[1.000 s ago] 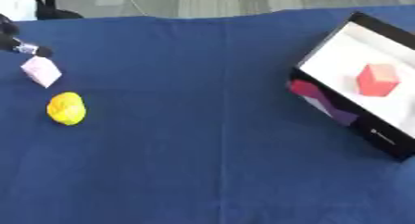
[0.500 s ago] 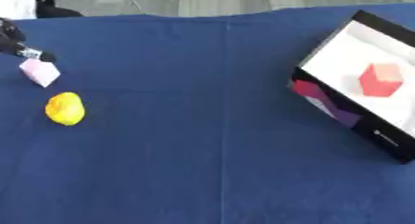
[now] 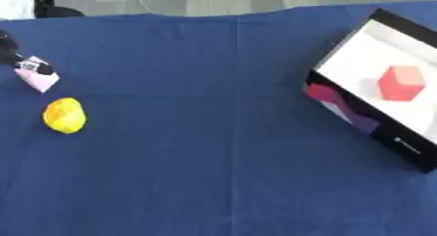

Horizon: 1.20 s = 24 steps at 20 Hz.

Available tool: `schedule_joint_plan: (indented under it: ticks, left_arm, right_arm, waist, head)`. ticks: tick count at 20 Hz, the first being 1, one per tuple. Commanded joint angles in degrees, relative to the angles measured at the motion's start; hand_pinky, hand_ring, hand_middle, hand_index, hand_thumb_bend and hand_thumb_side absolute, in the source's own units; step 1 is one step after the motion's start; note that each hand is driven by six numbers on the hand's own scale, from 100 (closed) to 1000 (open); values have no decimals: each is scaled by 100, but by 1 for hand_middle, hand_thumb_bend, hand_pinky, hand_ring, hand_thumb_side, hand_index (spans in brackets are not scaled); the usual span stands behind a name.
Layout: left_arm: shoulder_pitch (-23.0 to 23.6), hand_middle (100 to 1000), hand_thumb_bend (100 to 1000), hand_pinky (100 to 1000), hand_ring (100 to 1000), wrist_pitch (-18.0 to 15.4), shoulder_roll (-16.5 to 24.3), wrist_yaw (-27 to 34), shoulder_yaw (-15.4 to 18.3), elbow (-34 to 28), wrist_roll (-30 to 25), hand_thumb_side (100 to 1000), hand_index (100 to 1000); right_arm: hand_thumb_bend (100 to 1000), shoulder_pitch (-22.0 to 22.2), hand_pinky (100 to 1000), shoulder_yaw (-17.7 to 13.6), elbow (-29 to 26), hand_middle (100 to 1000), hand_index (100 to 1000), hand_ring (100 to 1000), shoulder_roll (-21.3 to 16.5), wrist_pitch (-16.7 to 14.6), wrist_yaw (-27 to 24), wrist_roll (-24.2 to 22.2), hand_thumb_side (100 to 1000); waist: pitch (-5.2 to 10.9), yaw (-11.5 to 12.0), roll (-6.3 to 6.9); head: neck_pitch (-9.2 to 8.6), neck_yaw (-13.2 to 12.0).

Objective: Pick up the objects with one hand, pass them to the other hand, and then place them into the box on the other side of the table.

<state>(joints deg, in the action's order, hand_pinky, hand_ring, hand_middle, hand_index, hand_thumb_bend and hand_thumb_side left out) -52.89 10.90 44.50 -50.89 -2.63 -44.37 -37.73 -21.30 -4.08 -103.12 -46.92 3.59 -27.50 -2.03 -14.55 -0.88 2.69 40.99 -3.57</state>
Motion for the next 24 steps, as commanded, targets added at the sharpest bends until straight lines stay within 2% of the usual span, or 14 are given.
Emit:
schedule_joint_plan:
  ticks: [1,5,14,24]
  left_arm:
    - [-98,813,871,931,903,76,161,-115,64,6,65,532,851]
    - [-80,813,848,932,904,125,129,-223,78,84,141,487,839]
    - [-103,815,808,933,905,193,107,-185,132,188,214,457,820]
    - [-85,816,736,928,907,250,108,-250,191,325,363,414,815]
  right_arm:
    - [100,-45,975,-39,-96,1000,1000,1000,-110,6,57,-11,555]
    - [100,-48,976,-29,-93,1000,1000,1000,-88,8,96,-32,556]
    - [100,-42,979,-27,-65,1000,1000,1000,-47,26,203,-53,559]
    - [100,-33,981,-15,-70,1000,1000,1000,-7,23,290,-73,561]
  waist:
    - [-20,-15,-92]
    - [-49,-50,-91]
    - [-104,-68,-90]
    - [-159,-98,-100]
  head:
    - [-84,-54]
    - [-119,-104]
    - [-130,-141]
    - [-243,-142]
